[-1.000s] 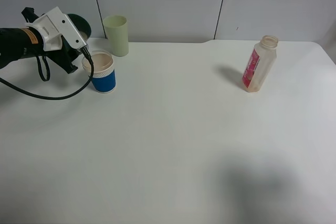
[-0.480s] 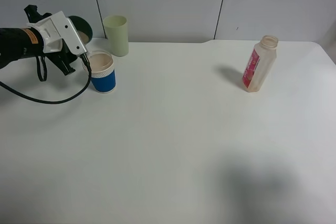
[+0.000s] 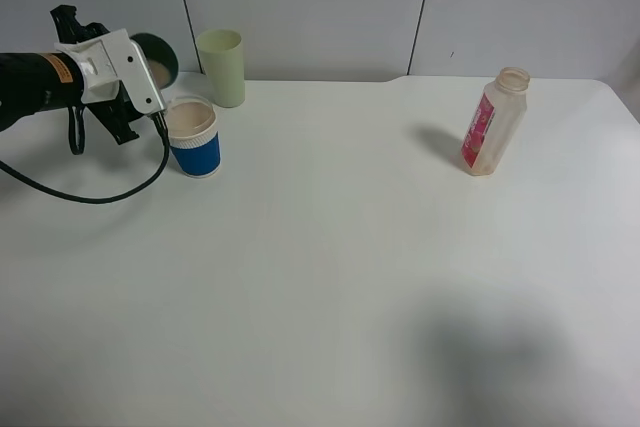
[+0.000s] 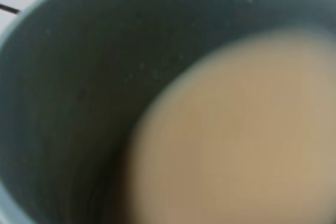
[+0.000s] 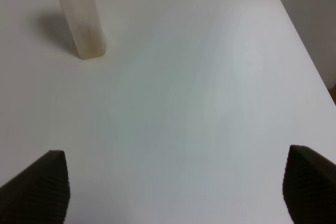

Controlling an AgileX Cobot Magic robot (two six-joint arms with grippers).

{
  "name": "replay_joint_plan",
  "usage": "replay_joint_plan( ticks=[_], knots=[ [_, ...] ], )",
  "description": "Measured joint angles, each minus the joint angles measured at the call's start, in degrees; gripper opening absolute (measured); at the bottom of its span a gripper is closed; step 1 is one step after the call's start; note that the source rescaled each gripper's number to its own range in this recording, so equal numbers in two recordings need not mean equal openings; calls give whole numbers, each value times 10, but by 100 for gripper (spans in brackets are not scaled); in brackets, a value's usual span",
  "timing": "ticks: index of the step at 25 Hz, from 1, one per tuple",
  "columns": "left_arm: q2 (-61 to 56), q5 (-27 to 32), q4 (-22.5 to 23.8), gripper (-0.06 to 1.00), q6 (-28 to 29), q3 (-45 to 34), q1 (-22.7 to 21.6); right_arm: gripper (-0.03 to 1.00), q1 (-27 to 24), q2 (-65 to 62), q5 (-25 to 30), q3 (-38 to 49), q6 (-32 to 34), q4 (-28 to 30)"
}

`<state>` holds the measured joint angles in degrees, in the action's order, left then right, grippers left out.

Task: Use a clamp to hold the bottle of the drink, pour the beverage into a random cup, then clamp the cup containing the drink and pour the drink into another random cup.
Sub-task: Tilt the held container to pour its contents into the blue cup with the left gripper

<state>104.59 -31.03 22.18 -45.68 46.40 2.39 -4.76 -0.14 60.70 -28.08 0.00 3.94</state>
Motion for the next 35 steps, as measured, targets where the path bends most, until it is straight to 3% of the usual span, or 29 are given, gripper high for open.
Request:
replay_joint_plan(
  ticks=[20, 35],
  knots=[
    [0, -4, 0, 0, -88, 0, 0, 67, 0, 0, 0, 0, 0, 0],
    [0, -5, 0, 0, -117, 0, 0, 67, 0, 0, 0, 0, 0, 0]
  ],
)
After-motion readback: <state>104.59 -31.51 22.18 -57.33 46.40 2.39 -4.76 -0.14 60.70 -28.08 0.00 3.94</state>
